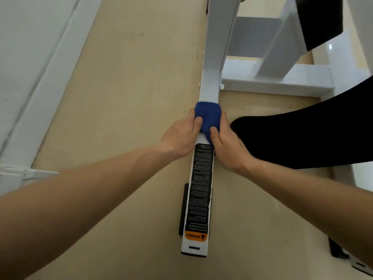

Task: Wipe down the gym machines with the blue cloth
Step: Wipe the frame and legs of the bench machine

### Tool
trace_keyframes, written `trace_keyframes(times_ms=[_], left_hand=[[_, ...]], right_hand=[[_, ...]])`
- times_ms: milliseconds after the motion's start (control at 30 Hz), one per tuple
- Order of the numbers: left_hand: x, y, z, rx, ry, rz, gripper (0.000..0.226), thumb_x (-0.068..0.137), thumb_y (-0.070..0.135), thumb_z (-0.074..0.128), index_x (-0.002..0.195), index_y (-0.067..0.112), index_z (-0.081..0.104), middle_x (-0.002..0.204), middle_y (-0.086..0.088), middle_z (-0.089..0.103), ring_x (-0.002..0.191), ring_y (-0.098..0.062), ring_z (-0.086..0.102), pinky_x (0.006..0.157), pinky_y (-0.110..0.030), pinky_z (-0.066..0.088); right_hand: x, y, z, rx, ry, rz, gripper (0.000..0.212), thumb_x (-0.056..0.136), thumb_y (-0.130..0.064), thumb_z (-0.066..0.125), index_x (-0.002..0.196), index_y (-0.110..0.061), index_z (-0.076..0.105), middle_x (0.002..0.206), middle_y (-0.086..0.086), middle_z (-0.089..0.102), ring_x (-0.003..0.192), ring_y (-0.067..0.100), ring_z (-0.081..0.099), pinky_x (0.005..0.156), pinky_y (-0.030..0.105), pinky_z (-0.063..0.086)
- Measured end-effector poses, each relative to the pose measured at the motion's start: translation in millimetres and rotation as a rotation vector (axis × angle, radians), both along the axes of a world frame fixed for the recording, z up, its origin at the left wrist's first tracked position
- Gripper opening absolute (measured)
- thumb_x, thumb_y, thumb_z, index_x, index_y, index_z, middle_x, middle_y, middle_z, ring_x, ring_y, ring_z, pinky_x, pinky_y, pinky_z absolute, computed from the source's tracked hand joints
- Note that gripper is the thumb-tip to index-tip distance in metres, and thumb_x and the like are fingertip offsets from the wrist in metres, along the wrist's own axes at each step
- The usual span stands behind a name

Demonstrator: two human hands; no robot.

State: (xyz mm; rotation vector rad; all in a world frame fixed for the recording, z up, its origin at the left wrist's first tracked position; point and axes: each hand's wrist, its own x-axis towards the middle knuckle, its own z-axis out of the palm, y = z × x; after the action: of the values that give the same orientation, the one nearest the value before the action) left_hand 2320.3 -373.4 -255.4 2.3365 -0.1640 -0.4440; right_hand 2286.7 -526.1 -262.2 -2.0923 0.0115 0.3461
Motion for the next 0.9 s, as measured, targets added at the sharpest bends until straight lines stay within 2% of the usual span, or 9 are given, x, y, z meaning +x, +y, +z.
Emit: trace_keyframes(times_ms=[100, 167, 333, 400, 467, 567, 700, 800, 900], left_hand=[[-51.1, 11.6, 6.4, -0.046, 0.036, -0.031, 0.040, 0.106, 0.036, 0.027, 0.142, 0.024, 0.040, 0.114, 0.002, 0.065, 0.098, -0.017, 0.060, 0.086, -0.031, 0.044], [-71.1, 15.2, 7.6, -0.089, 0.059, -0.001, 0.038, 0.106, 0.034, 0.031, 0.142, 0.025, 0.042, 0.112, 0.011, 0.062, 0.099, -0.013, 0.059, 0.086, -0.026, 0.043], [-76.4, 14.7, 17.4, -0.090, -0.027, 0.202, 0.035, 0.101, 0.025, 0.050, 0.136, 0.022, 0.052, 0.118, 0.014, 0.062, 0.111, -0.013, 0.059, 0.092, -0.019, 0.040], [-75.4, 7.4, 23.7, -0.051, -0.054, 0.307, 0.041, 0.100, 0.021, 0.050, 0.141, 0.020, 0.048, 0.126, 0.006, 0.062, 0.115, -0.014, 0.056, 0.088, -0.013, 0.032], [-73.1, -7.4, 28.0, -0.052, -0.021, 0.355, 0.031, 0.102, 0.022, 0.043, 0.129, 0.017, 0.056, 0.117, -0.001, 0.065, 0.107, -0.019, 0.059, 0.080, -0.016, 0.033], [-66.8, -26.8, 25.5, -0.160, 0.115, 0.394, 0.034, 0.103, 0.036, 0.039, 0.122, 0.013, 0.054, 0.108, -0.001, 0.063, 0.096, -0.019, 0.058, 0.077, -0.025, 0.037], [-76.0, -26.2, 8.1, -0.189, 0.084, 0.354, 0.033, 0.104, 0.034, 0.035, 0.125, 0.011, 0.045, 0.112, -0.007, 0.062, 0.100, -0.026, 0.060, 0.086, -0.038, 0.046], [-111.0, -14.4, -0.3, -0.181, 0.046, 0.297, 0.042, 0.103, 0.037, 0.035, 0.139, 0.016, 0.038, 0.119, -0.006, 0.062, 0.102, -0.025, 0.060, 0.091, -0.042, 0.048], [-161.0, 0.2, -2.7, -0.214, 0.041, 0.242, 0.041, 0.102, 0.036, 0.038, 0.141, 0.023, 0.035, 0.114, 0.001, 0.063, 0.096, -0.019, 0.061, 0.086, -0.038, 0.049]], right_hand=[[-46.6, 0.8, -1.5, 0.030, -0.008, 0.082, 0.057, 0.105, -0.033, 0.035, 0.155, -0.034, 0.008, 0.146, -0.004, 0.043, 0.126, 0.008, 0.049, 0.107, 0.031, 0.042], [-67.7, 1.5, 1.0, 0.069, 0.015, 0.090, 0.056, 0.103, -0.035, 0.037, 0.153, -0.041, 0.011, 0.148, -0.009, 0.040, 0.131, 0.002, 0.043, 0.109, 0.027, 0.038], [-63.5, 5.8, 12.9, 0.185, 0.128, -0.167, 0.024, 0.107, -0.030, 0.037, 0.128, -0.041, 0.037, 0.107, -0.028, 0.053, 0.093, -0.021, 0.054, 0.073, -0.001, 0.039], [-54.1, 8.9, 14.3, 0.111, 0.123, -0.151, 0.025, 0.107, -0.033, 0.035, 0.128, -0.033, 0.048, 0.106, -0.019, 0.059, 0.095, -0.006, 0.058, 0.073, 0.009, 0.041], [-44.9, 12.5, 16.4, 0.052, 0.118, -0.147, 0.032, 0.107, -0.033, 0.035, 0.133, -0.025, 0.052, 0.111, -0.007, 0.063, 0.099, 0.008, 0.059, 0.076, 0.020, 0.041], [-31.7, 9.6, 19.2, -0.004, 0.107, -0.118, 0.030, 0.106, -0.035, 0.035, 0.126, -0.024, 0.054, 0.105, -0.004, 0.065, 0.092, 0.009, 0.061, 0.072, 0.022, 0.043], [-41.7, 12.3, 12.6, -0.020, 0.085, -0.098, 0.032, 0.107, -0.037, 0.029, 0.132, -0.024, 0.045, 0.098, -0.005, 0.063, 0.084, 0.013, 0.062, 0.067, 0.025, 0.046], [-79.4, 16.0, 3.5, 0.024, 0.017, -0.071, 0.035, 0.107, -0.036, 0.031, 0.139, -0.025, 0.040, 0.115, -0.004, 0.061, 0.101, 0.015, 0.060, 0.088, 0.032, 0.048], [-129.3, 18.9, 0.5, 0.071, 0.045, -0.013, 0.038, 0.106, -0.035, 0.034, 0.143, -0.028, 0.032, 0.127, -0.008, 0.056, 0.108, 0.010, 0.058, 0.091, 0.023, 0.046]])
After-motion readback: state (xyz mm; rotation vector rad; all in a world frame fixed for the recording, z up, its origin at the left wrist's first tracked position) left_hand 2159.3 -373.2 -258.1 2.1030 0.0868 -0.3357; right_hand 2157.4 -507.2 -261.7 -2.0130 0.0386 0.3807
